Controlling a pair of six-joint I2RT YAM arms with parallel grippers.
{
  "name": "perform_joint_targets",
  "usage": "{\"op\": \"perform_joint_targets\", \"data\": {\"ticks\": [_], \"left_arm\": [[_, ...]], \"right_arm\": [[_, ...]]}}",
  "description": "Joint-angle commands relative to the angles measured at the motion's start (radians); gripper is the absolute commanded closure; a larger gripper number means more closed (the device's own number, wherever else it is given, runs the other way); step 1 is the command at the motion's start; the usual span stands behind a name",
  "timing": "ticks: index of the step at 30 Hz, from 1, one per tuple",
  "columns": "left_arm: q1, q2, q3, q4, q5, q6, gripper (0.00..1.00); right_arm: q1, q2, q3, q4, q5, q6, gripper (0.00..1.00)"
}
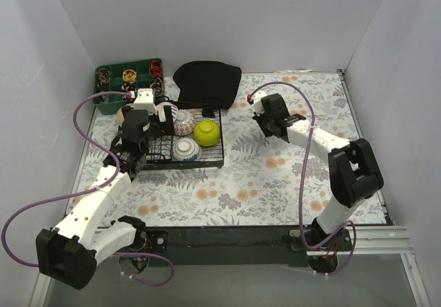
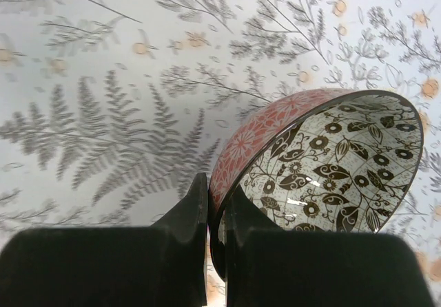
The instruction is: Unload the bowls from the dish rack
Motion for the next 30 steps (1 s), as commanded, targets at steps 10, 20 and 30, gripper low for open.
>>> {"op": "perform_joint_targets", "data": {"ticks": [10, 20, 30], "left_arm": [[0.004, -0.049, -0.021, 0.022, -0.080, 0.075, 0.02], [0.004, -0.041, -0.027, 0.025, -0.060, 0.084, 0.02], [0.004, -0.031, -0.038, 0.025, -0.023, 0.101, 0.02]], "right_arm": [[-0.062, 0.314, 0.297, -0.202, 0.141, -0.098, 0.99], [-0.065, 0.294, 0.349, -0.289, 0.063, -0.072, 0.59], [-0.042, -0.018, 0.272, -0.297, -0.078, 0.044, 0.13]]}}
